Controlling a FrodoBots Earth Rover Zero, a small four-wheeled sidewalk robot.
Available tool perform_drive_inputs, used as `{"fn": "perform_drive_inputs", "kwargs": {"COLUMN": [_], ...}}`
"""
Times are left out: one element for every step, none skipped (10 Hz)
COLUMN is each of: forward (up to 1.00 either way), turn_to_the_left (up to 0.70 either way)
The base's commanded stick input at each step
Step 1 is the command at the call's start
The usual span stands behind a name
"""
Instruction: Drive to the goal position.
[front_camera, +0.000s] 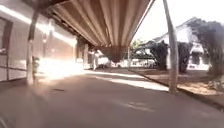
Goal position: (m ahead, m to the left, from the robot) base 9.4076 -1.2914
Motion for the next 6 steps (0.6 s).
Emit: {"fn": "perform_drive_inputs", "kwargs": {"forward": [0.85,0.85,0.85,0.85,0.85,0.85], "turn_to_the_left": [0.00,0.00,0.00,0.00,0.00,0.00]}}
